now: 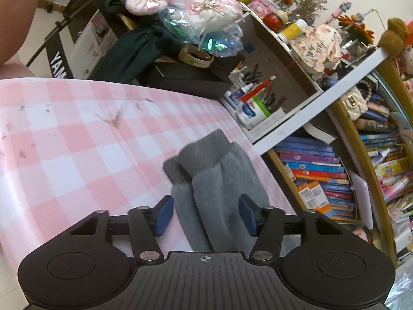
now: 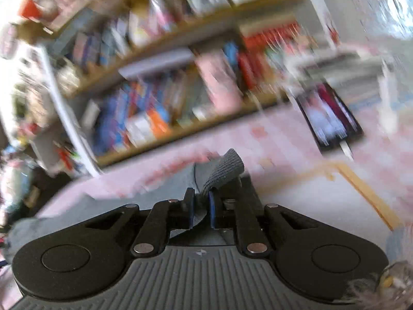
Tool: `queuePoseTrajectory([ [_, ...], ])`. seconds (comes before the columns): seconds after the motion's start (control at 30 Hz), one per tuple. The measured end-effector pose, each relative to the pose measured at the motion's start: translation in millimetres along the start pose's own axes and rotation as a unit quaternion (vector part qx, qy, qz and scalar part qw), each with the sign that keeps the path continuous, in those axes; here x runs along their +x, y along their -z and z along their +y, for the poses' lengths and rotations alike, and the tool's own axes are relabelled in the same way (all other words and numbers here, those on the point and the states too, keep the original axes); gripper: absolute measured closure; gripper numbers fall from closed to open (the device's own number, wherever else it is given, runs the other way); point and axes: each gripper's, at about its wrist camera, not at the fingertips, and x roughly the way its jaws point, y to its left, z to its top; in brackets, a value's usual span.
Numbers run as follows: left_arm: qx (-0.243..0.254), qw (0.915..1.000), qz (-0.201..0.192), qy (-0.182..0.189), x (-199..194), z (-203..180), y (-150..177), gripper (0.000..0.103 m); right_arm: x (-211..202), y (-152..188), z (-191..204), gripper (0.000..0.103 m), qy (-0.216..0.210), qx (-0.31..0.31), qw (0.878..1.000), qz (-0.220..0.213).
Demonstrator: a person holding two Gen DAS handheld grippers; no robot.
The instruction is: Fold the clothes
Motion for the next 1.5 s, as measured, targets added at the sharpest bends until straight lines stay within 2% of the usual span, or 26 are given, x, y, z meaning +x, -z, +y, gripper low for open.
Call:
queuePoseTrajectory([
  [0.1,0.011,0.9999,0.000,-0.008,1.1,-3.9,1.5,0.043,12.8,3.2,-16.0,0.091,0.000,0.043,0.998,0.044],
  [0.33,0.050,0.9987,-0.003,-0.010,2.6,-12.8,8.0,0.034,11.9,9.2,-16.6,0.081,0.000,0.040,0.998,0.053],
  [0.37,0.054,0.9985,-0.005,-0.010,2.5,-13.6,8.9,0.033,10.7,10.2,-13.7,0.078,0.004,0.031,0.998,0.053],
  [0.4,0.057,0.9983,-0.005,-0.009,2.4,-14.0,9.3,0.032,9.5,11.2,-10.9,0.068,0.008,0.021,0.998,0.052],
  [0.43,0.060,0.9981,-0.005,-0.008,2.3,-14.4,9.8,0.031,7.6,11.6,-6.2,0.054,0.018,0.008,0.998,0.052],
  [0.47,0.062,0.9980,-0.006,-0.007,2.2,-14.8,10.3,0.031,5.7,11.1,-2.9,0.048,0.029,-0.001,0.998,0.051],
  [0.57,0.071,0.9974,-0.007,-0.005,1.7,-15.4,12.0,0.031,-8.3,8.7,13.5,0.042,0.053,-0.046,0.997,0.020],
  [0.6,0.075,0.9971,-0.007,-0.004,1.6,-15.6,12.8,0.031,-13.7,7.4,20.8,0.036,0.063,-0.065,0.996,0.006],
  [0.63,0.080,0.9968,-0.008,-0.003,1.4,-15.8,13.6,0.031,-17.4,8.8,28.9,0.031,0.064,-0.087,0.994,-0.005],
  [0.73,0.093,0.9956,-0.012,-0.001,0.2,-17.0,16.8,0.030,-27.9,13.6,53.4,0.023,0.064,-0.153,0.986,-0.036],
  [0.83,0.107,0.9942,-0.013,0.008,-0.6,-19.4,19.7,0.023,-26.0,27.9,77.3,0.019,0.027,-0.207,0.978,-0.025],
  [0.9,0.121,0.9925,-0.011,0.016,-0.7,-22.1,22.5,0.014,-21.2,37.8,88.2,0.018,0.000,-0.225,0.974,-0.008],
  [0.97,0.134,0.9907,-0.013,0.018,-0.9,-24.9,26.4,0.010,-16.4,46.2,96.7,0.017,-0.018,-0.236,0.971,0.007],
  [1.33,0.139,0.9900,-0.023,0.009,1.0,-34.3,33.0,0.000,8.5,51.6,124.2,0.010,-0.039,-0.294,0.955,0.027],
  [1.43,0.121,0.9923,-0.025,-0.001,2.1,-36.0,31.1,0.000,19.9,55.9,137.3,0.009,-0.048,-0.321,0.944,0.053],
  [1.5,0.092,0.9955,-0.022,-0.008,2.9,-36.0,25.8,0.000,24.7,58.7,145.3,0.009,-0.060,-0.340,0.936,0.066],
])
